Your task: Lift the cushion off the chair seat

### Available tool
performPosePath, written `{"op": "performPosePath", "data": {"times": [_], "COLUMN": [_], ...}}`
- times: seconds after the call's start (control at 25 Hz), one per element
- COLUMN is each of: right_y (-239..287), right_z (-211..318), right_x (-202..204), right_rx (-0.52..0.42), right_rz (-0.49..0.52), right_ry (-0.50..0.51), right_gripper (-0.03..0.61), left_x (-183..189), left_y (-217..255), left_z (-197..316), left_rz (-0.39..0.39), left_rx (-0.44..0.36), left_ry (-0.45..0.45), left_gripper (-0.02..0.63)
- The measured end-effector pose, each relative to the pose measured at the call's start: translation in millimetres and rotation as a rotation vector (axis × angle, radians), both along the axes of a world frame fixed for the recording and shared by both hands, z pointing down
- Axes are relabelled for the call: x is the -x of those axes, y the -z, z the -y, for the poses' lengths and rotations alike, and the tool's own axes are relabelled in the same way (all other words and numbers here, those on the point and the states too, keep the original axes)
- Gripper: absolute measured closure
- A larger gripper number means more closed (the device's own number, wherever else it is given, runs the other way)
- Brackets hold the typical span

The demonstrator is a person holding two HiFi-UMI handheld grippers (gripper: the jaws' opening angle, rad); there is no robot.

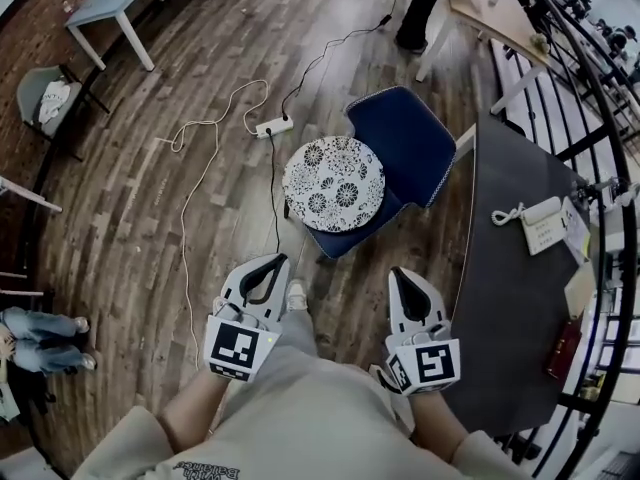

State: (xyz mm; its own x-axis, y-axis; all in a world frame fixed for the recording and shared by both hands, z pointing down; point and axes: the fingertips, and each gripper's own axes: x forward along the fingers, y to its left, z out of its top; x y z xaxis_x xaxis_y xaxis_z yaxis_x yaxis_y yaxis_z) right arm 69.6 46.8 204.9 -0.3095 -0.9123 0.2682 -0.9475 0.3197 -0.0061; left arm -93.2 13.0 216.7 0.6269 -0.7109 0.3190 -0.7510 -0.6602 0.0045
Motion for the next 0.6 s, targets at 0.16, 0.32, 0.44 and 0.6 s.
{"op": "performPosePath", "data": {"times": [0.16, 0.32, 0.44, 0.6], "right_y": [8, 15, 17, 23], "right_z": [44, 76, 95, 112], "right_x": [8, 16, 17, 11], "right_rx": [-0.018, -0.035, -0.041, -0.046], "right_rz": [-0.006, -0.010, -0.005, -0.022], "right_ry": [-0.019, -0.033, -0.060, -0.063], "right_gripper": [0.577, 0.577, 0.577, 0.577], "left_x": [2, 2, 0, -6], "left_y": [0, 4, 6, 6], "left_z": [41, 68, 82, 94], "left_rz": [-0.001, -0.015, -0.027, -0.008], "left_rx": [0.006, 0.018, 0.020, 0.007], "left_ry": [-0.034, -0.074, -0.113, -0.136], "left_gripper": [0.609, 0.609, 0.609, 0.609]}}
